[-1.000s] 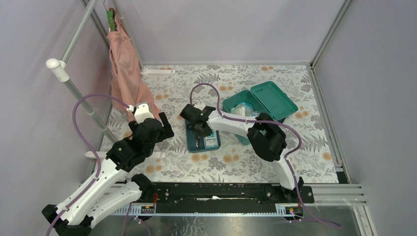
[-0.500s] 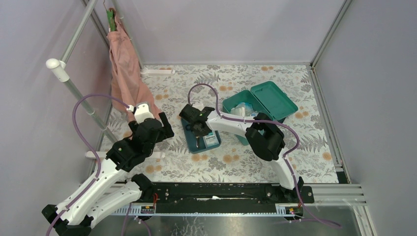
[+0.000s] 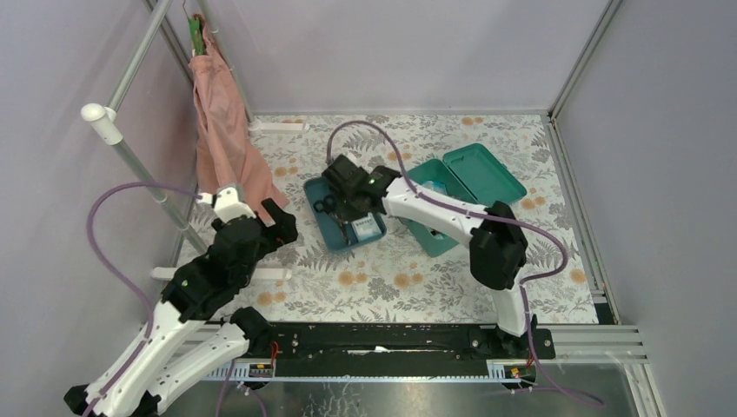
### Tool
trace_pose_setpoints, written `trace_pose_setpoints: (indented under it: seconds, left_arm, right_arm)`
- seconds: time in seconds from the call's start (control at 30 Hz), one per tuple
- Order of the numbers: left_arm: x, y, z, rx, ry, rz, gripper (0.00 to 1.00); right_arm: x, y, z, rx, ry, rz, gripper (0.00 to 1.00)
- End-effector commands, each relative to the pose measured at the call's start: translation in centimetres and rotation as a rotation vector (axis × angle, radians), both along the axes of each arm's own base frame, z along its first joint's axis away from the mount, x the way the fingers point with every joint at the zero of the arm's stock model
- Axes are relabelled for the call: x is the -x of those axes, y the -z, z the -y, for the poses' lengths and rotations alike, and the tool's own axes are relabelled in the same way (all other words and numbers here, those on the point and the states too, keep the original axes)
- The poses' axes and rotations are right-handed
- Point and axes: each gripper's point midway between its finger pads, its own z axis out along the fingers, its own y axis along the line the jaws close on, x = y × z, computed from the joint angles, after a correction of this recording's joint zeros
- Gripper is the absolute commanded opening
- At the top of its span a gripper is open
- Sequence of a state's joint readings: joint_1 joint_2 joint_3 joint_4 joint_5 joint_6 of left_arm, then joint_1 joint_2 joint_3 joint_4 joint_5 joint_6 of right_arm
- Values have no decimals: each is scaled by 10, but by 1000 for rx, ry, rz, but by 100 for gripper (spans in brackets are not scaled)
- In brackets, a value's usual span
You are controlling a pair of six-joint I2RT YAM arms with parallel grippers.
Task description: Organize the medicine kit
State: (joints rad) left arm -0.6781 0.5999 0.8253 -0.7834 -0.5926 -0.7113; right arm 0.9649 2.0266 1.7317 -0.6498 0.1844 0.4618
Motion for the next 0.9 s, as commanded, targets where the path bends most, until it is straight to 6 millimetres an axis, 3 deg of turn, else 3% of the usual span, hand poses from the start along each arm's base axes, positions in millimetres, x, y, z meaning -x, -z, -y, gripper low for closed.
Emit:
trace_pose_setpoints:
  seconds: [0.0,0.2,0.33,0.53,0.67,0.87]
  left_arm:
    - [10,-47,1,152,16,109,99]
    - [13,-63,6,160,55,100,98]
    - [9,-59,18,153,89,66,98]
    - [-4,-55,34,161,127,90,99]
    - [-10,-47,44,143,152,60,99]
    - [-16,-32,57,138,196,45,99]
  right_arm:
    - [-17,-116,-5,-153,-97,136,0]
    - [-39,-167,39,-54,-102,156,0]
    - [-44,-179,86,15,-108,150,0]
    - [-41,-170,164,115,-64,123,0]
    - [-41,-160,201,143,-58,110,0]
    - [-46,-142,211,167,-202,172,0]
